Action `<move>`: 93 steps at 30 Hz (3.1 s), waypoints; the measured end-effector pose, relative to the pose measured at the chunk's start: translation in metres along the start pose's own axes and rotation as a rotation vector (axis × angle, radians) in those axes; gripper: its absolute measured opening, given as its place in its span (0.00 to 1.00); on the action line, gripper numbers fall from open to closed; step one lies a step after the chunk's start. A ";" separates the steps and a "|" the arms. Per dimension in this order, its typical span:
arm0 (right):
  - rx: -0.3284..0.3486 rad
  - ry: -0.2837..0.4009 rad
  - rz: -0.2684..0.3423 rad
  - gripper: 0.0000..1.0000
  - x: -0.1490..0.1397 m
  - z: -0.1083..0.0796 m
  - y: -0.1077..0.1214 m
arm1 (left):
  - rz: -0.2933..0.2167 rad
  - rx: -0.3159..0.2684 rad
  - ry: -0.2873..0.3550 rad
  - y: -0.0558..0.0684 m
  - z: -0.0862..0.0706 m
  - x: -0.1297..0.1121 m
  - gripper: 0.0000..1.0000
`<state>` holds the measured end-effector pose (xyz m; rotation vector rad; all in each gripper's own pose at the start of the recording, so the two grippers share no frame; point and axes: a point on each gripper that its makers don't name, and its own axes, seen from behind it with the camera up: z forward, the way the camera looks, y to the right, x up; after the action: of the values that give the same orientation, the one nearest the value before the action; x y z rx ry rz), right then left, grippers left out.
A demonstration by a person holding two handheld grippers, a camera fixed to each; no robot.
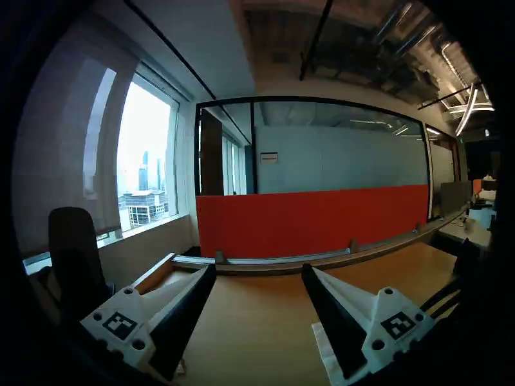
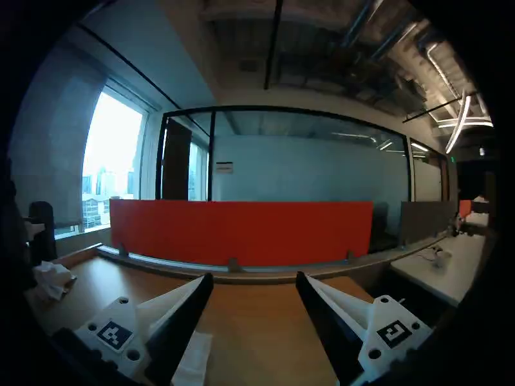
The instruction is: Fold towel
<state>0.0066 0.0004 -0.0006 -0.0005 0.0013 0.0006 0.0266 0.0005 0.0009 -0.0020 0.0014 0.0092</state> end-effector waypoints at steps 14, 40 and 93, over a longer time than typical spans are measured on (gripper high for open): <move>0.012 -0.012 -0.022 1.00 0.046 -0.006 0.004 | 0.020 -0.090 -0.031 0.031 0.002 0.031 0.99; 0.394 -0.236 -0.218 1.00 -0.022 -0.014 -0.075 | 0.206 -0.500 -0.232 0.126 -0.027 -0.043 0.99; 0.675 -0.817 -0.340 1.00 -0.352 -0.079 -0.114 | 0.380 -0.746 -0.754 0.179 -0.062 -0.337 0.99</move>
<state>-0.3453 -0.1135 -0.0790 0.6750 -0.8151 -0.3394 -0.3124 0.1761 -0.0610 -0.7447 -0.7560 0.3898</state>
